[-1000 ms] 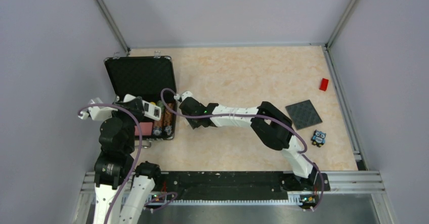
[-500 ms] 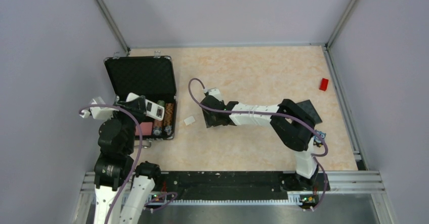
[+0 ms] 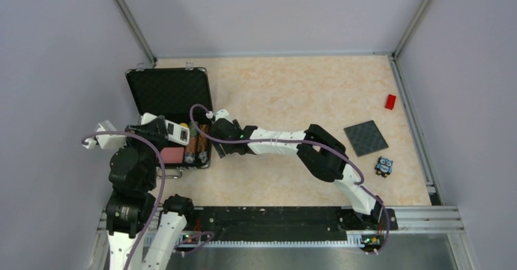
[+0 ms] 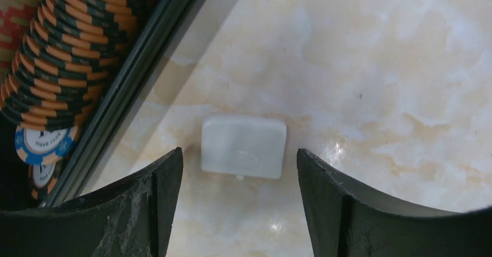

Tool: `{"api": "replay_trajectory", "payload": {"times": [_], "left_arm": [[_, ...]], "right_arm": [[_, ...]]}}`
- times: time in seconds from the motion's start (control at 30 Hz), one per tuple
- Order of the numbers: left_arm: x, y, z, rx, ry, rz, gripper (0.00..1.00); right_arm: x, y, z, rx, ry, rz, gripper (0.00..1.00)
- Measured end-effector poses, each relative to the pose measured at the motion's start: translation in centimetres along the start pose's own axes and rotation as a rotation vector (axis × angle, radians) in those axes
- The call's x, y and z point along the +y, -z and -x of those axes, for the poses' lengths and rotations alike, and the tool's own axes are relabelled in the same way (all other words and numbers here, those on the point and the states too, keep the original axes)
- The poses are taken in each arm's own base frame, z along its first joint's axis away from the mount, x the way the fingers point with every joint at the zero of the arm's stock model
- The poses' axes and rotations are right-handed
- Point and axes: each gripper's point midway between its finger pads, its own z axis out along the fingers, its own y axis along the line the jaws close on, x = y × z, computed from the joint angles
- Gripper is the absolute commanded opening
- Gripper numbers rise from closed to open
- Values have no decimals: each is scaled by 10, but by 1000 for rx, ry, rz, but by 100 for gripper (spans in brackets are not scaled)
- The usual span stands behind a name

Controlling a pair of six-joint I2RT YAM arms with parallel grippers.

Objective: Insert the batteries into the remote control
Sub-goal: Move the battery cover to the center of the board.

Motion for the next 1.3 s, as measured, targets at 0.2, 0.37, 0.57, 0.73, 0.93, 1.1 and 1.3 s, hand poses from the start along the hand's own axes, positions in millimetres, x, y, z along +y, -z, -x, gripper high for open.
{"api": "replay_trajectory", "payload": {"times": [0.2, 0.37, 0.57, 0.73, 0.93, 1.1, 1.3], "left_arm": [[4, 0, 1, -4, -18, 17, 0], [5, 1, 0, -3, -24, 22, 0], [5, 1, 0, 0, -24, 18, 0], [2, 1, -4, 19, -16, 4, 0], [-4, -4, -24, 89, 21, -49, 0], [-1, -12, -57, 178, 75, -81, 0], [0, -17, -82, 251, 126, -111, 0]], "right_arm": [[-2, -13, 11, -30, 25, -47, 66], [-3, -18, 16, -46, 11, -70, 39], [-17, -10, 8, -51, -48, -144, 30], [-60, 22, -23, -6, -146, -281, 31], [-148, 84, -86, 63, -421, -514, 32], [-196, 132, -139, 98, -758, -680, 32], [-189, 156, -153, 71, -1166, -749, 42]]}}
